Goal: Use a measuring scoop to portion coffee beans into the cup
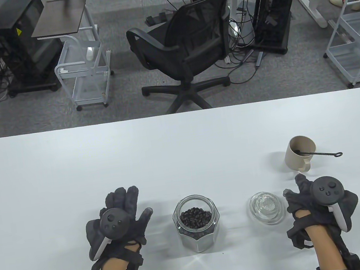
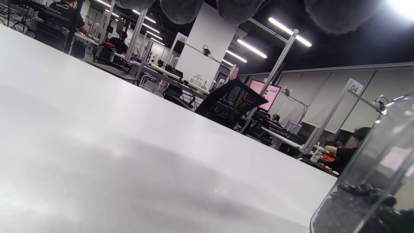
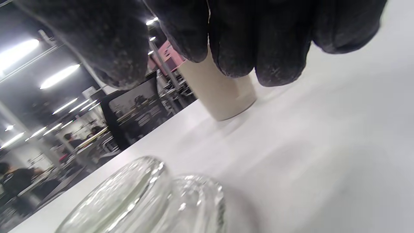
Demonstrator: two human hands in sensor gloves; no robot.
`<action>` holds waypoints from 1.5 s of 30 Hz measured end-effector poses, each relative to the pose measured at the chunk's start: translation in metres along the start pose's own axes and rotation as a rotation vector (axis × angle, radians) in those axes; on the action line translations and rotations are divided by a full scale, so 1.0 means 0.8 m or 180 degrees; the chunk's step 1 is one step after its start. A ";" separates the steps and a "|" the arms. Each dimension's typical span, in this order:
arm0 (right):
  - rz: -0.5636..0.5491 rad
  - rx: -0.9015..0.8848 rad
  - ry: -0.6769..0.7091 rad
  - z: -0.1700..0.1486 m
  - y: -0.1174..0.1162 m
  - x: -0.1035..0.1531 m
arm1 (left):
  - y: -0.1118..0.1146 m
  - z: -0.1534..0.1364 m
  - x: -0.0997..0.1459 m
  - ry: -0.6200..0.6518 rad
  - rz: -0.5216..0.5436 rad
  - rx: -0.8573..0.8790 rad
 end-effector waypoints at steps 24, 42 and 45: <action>-0.0557 0.0373 -0.0566 -0.022 0.017 -0.094 | -0.002 -0.013 -0.003 -0.0118 -0.0010 0.0010; -0.0902 -0.0158 -0.0722 -0.048 0.011 -0.101 | 0.011 -0.019 -0.007 -0.0167 -0.0114 -0.0011; -0.0985 -0.0304 -0.0677 -0.050 0.015 -0.098 | 0.011 -0.019 -0.007 -0.0152 -0.0107 0.0000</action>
Point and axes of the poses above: the tracker on the back of each hand, its own z axis roughly to the thumb side, its own x axis roughly from the fingertips to the wrist, y = z × x, the point moved 3 cm from there along -x, roughly from the wrist to the fingertips, and after that the axes turned 8 degrees about x, right-handed, at the moved point
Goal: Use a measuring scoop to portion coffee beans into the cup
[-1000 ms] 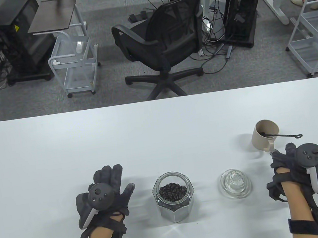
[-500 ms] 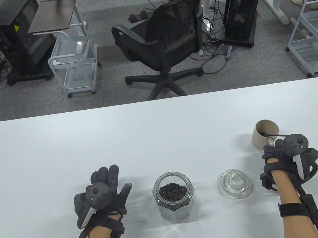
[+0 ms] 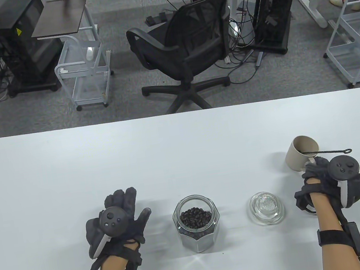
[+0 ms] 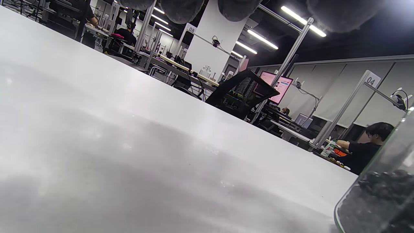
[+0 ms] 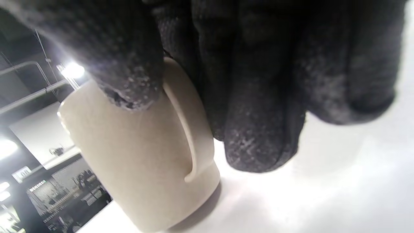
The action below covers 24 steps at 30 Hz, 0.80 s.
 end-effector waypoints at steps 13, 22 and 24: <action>0.0167 -0.0435 0.0841 0.092 0.010 0.051 | -0.002 0.000 0.001 0.0014 0.0020 0.0000; 0.0855 -0.0493 0.1554 0.195 -0.047 0.128 | -0.006 -0.001 0.001 0.0024 0.0029 -0.0001; 0.0955 -0.0505 0.1660 0.207 -0.060 0.143 | -0.006 -0.001 0.001 0.0026 0.0033 0.0021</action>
Point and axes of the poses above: the tracker on the back of each hand, its own z axis roughly to the thumb side, its own x axis roughly from the fingertips to the wrist, y = z × x, the point moved 3 cm from there along -x, roughly from the wrist to the fingertips, and after that the axes turned 8 degrees about x, right-handed, at the moved point
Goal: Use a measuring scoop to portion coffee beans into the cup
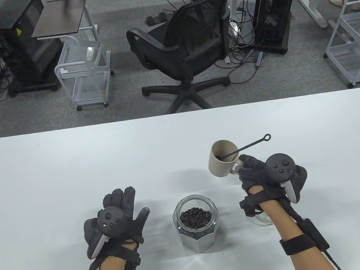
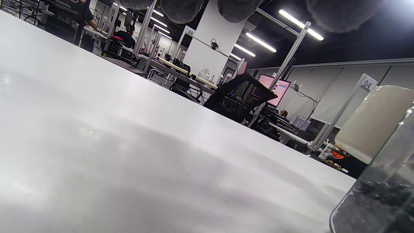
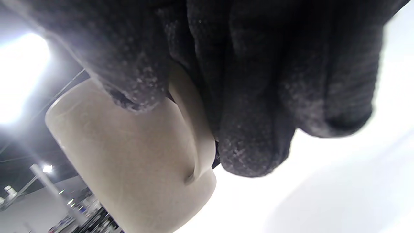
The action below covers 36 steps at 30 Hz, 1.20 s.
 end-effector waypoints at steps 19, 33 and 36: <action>0.0781 -0.0142 0.0376 0.027 -0.079 0.028 | -0.003 0.005 0.002 0.0051 0.0024 0.0001; 0.1083 -0.0040 0.0356 0.024 -0.096 0.035 | -0.002 0.006 0.003 0.0069 0.0023 0.0005; 0.1146 -0.0081 0.0328 0.023 -0.097 0.036 | -0.002 0.005 0.003 0.0071 0.0029 0.0015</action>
Point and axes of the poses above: the tracker on the back of each hand, its own z axis roughly to the thumb side, its own x axis roughly from the fingertips to the wrist, y = z × x, the point moved 3 cm from there along -x, roughly from the wrist to the fingertips, and after that the axes turned 8 degrees about x, right-handed, at the moved point
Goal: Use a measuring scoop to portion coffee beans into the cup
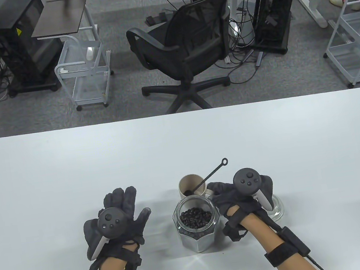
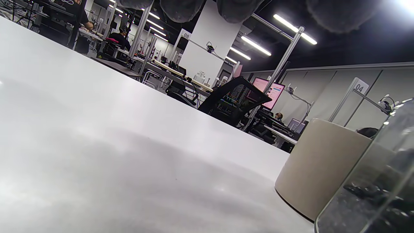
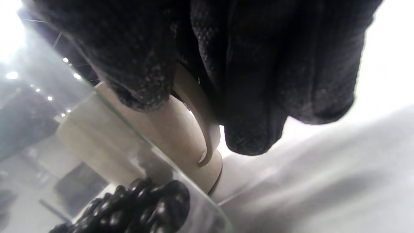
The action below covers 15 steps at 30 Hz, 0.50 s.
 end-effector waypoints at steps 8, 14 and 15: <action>-0.0067 -0.0117 -0.0067 -0.002 0.020 0.008 | 0.000 -0.001 -0.001 0.0002 -0.0012 0.0023; -0.0178 -0.0519 -0.0188 -0.028 0.055 0.016 | -0.002 -0.007 -0.002 -0.0048 -0.0003 0.0044; -0.0173 -0.0590 -0.0194 -0.032 0.059 0.018 | -0.002 -0.007 -0.001 -0.0048 0.0004 0.0041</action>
Point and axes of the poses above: the tracker on the back of each hand, its own z axis roughly to the thumb side, its own x axis roughly from the fingertips to the wrist, y = z × x, the point moved 3 cm from there along -x, roughly from the wrist to the fingertips, and after that the axes turned 8 degrees about x, right-handed, at the moved point
